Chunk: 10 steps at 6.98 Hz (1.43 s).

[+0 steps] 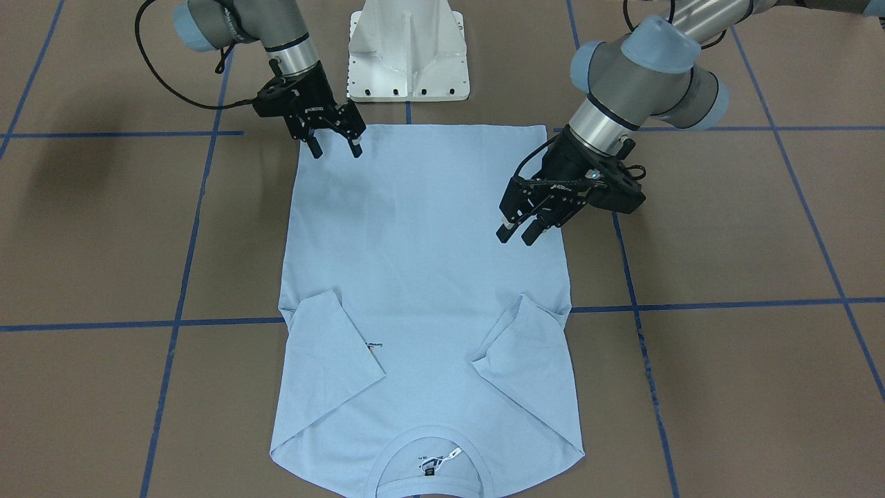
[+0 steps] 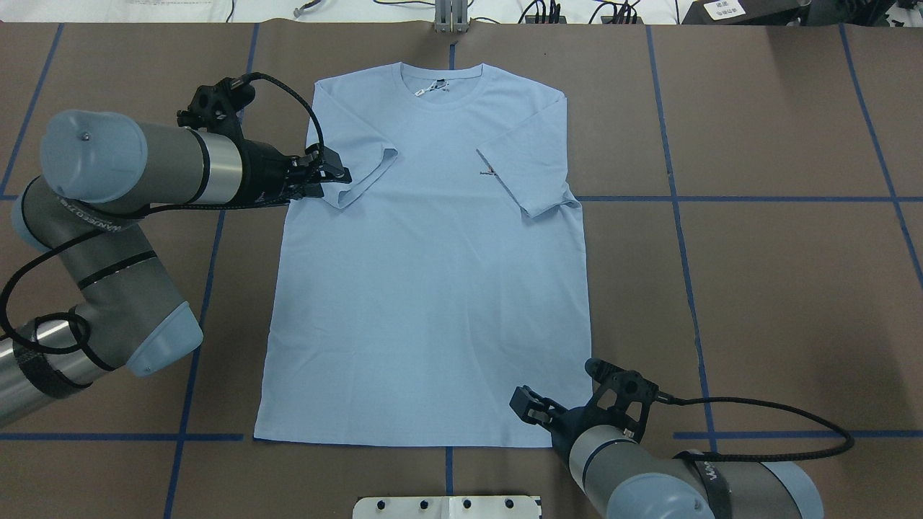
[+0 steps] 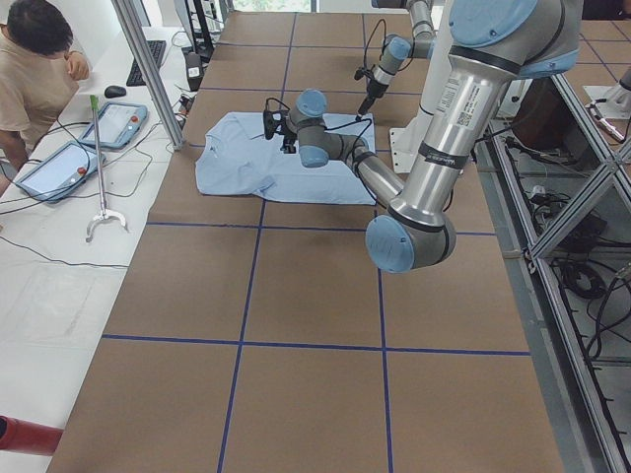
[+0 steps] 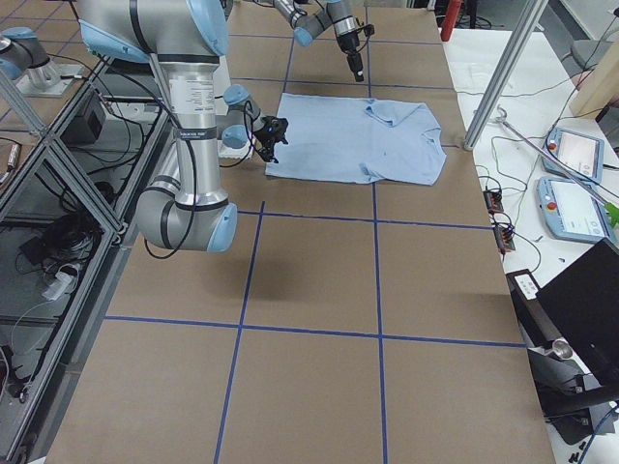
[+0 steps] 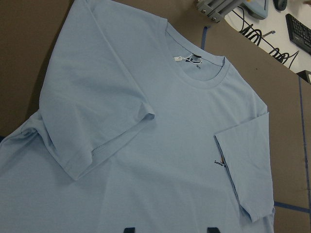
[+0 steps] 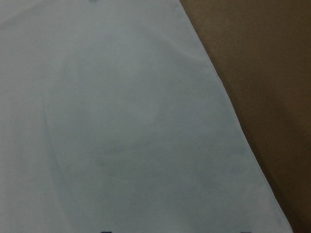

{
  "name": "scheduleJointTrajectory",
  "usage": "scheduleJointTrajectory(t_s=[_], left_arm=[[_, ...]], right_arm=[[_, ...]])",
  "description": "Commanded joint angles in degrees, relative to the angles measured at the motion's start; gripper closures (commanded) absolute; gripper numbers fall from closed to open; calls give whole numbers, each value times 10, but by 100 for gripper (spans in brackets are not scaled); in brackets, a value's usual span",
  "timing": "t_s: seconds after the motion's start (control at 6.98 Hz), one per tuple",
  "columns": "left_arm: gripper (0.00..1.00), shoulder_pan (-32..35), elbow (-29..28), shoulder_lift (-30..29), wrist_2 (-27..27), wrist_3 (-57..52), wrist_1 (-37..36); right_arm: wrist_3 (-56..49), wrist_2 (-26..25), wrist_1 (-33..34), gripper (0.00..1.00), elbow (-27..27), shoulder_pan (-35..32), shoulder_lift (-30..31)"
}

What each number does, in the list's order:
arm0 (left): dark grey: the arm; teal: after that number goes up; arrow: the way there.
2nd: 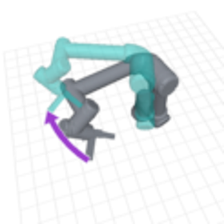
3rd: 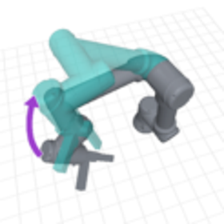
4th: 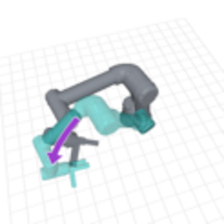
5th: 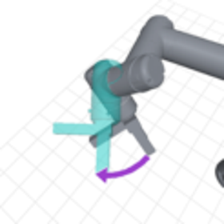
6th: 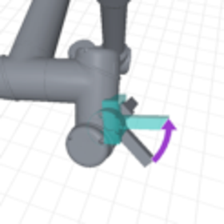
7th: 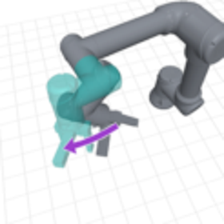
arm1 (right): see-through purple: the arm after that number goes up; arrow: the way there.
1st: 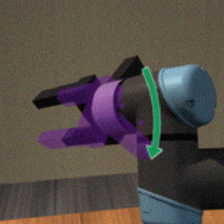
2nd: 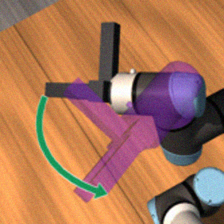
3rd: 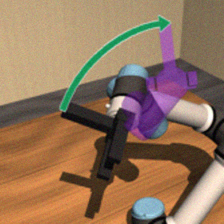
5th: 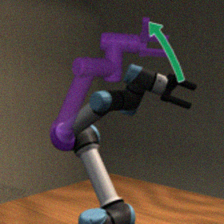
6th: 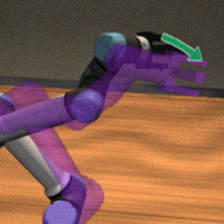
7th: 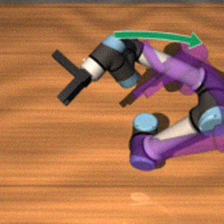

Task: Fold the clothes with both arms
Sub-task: 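Move the right gripper to the near hem corner while the left gripper withdraws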

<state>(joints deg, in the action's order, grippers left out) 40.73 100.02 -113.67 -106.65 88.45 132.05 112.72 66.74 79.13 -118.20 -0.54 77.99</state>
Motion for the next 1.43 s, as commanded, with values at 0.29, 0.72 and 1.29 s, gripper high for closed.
scheduleJointTrajectory(t_s=[0.29,0.72,1.29], left_arm=[[40,-6,-3,0,4,1,0],[40,-7,-4,-1,4,0,0],[39,-7,-3,-4,5,1,0]], right_arm=[[36,12,91,30,-12,26,16],[36,22,91,45,-11,27,29],[39,35,91,100,-12,32,32]])
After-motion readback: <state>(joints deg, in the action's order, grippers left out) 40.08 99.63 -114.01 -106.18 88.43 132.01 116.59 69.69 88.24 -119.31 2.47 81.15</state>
